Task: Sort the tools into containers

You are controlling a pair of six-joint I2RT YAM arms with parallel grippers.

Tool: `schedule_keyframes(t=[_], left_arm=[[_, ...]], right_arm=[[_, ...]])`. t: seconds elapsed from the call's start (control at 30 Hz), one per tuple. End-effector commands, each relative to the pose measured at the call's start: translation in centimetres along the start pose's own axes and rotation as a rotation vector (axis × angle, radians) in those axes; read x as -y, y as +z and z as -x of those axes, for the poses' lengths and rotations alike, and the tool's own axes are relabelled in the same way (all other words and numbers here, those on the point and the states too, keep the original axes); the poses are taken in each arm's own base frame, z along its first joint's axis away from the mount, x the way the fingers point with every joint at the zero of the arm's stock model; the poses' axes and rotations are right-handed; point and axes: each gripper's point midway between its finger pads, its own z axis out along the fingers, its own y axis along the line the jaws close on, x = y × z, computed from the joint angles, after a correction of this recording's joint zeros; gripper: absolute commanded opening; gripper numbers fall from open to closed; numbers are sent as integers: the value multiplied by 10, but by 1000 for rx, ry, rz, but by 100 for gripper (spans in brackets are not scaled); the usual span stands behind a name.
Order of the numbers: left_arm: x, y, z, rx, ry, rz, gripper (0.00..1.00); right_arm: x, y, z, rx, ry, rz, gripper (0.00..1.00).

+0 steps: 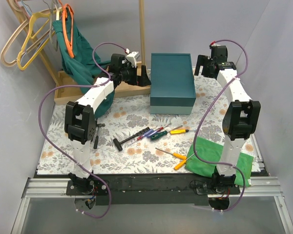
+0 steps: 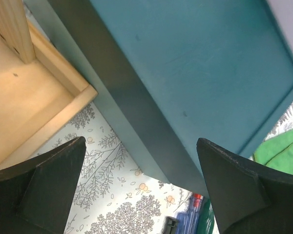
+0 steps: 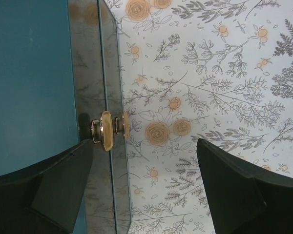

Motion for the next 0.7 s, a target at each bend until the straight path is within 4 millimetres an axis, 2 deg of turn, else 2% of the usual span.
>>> schedule_keyframes(t=[0.0, 0.03, 0.07, 0.13, 0.37, 0.57, 0.67], left_arm=[[13, 4, 8, -9, 27, -23, 98], [15, 5, 13, 0, 37, -29, 98], [15, 9, 11, -7, 41, -37, 98], [18, 12, 12, -8, 48, -45, 98], [6, 20, 8, -23, 50, -3, 98], [0, 22, 4, -32, 51, 22, 98], [-2, 22, 1, -41, 46, 31, 98]], right_arm=[[-5, 7, 15, 42, 30, 27, 93], [-6, 9, 15, 41, 33, 33, 93], [-7, 17, 10, 25, 36, 35, 92], [-10, 20, 12, 26, 39, 52, 92], [-8, 47, -6, -23, 30, 50, 92], [1, 56, -22, -64, 10, 10, 91], [12, 55, -30, -81, 17, -14, 91]])
